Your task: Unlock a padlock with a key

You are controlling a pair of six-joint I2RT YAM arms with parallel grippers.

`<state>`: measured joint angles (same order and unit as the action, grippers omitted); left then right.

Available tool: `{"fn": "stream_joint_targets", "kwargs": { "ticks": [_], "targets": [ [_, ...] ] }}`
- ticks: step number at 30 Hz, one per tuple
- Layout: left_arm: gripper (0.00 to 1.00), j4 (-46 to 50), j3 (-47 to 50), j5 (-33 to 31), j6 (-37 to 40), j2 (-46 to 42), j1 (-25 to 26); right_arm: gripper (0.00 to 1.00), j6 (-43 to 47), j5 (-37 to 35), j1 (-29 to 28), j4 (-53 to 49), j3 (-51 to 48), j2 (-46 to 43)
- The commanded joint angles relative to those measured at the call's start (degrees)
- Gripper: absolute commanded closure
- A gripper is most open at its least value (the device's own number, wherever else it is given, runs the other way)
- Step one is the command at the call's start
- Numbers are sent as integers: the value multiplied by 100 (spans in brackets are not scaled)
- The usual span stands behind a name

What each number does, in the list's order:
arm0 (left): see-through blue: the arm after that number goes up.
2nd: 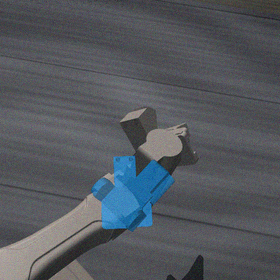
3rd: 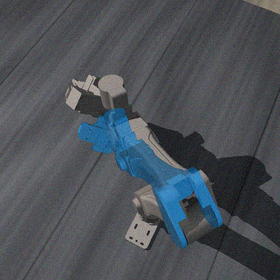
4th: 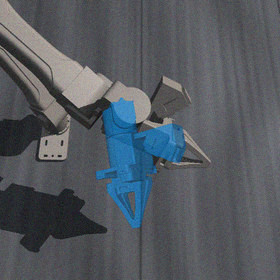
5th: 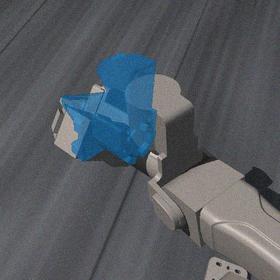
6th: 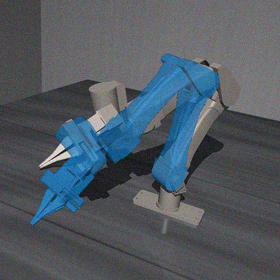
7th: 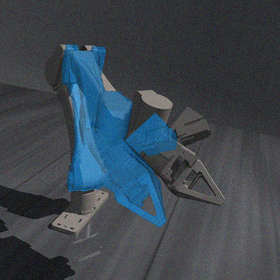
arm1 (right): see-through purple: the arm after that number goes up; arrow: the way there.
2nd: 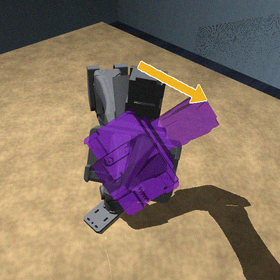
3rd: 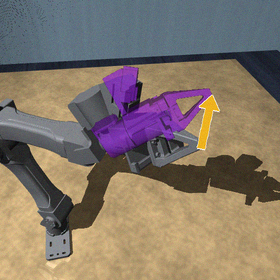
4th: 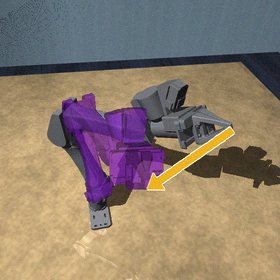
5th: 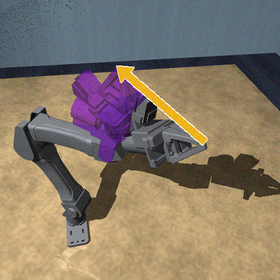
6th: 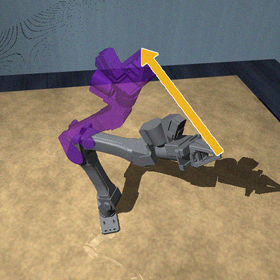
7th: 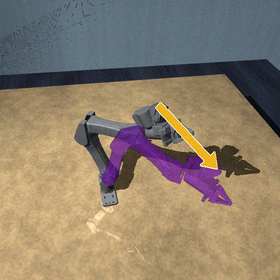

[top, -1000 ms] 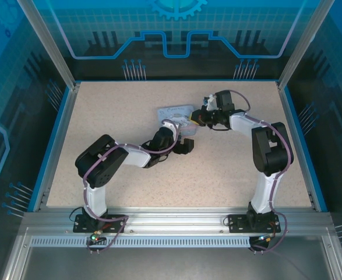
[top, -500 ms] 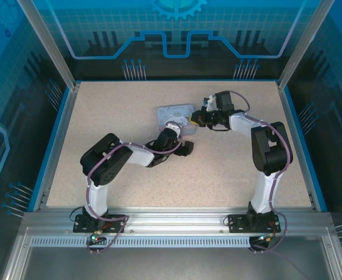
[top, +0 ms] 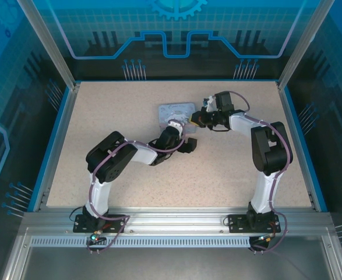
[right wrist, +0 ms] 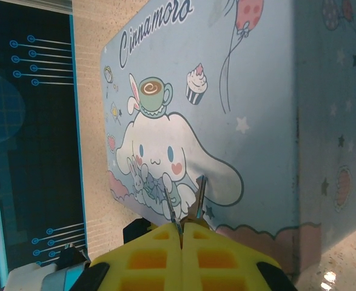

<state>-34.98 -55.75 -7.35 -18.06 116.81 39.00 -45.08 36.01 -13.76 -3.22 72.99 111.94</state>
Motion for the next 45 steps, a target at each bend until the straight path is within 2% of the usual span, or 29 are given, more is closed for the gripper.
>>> {"fn": "stream_joint_targets", "kwargs": {
  "ticks": [1, 5, 10, 28, 35, 45],
  "targets": [
    [1, -489, -97, 588, -305, 105, -52, 100, 148, -2, 18, -204, 49, 117],
    [1, -1009, 75, 833, -742, 96, -176, 100, 167, 2, 22, -230, 73, 135],
    [1, -1153, 142, 837, -957, 96, -244, 100, 192, 1, 14, -258, 84, 157],
    [1, -809, -173, 793, -1107, 399, -289, 100, 201, 6, -31, -245, 84, 232],
    [9, -1679, -9, 784, -1528, 491, -288, 100, 193, 4, -48, -223, 66, 249],
    [8, -2323, 188, 601, -2047, 522, -292, 100, 201, 9, -54, -241, 92, 276]
  ]
}}
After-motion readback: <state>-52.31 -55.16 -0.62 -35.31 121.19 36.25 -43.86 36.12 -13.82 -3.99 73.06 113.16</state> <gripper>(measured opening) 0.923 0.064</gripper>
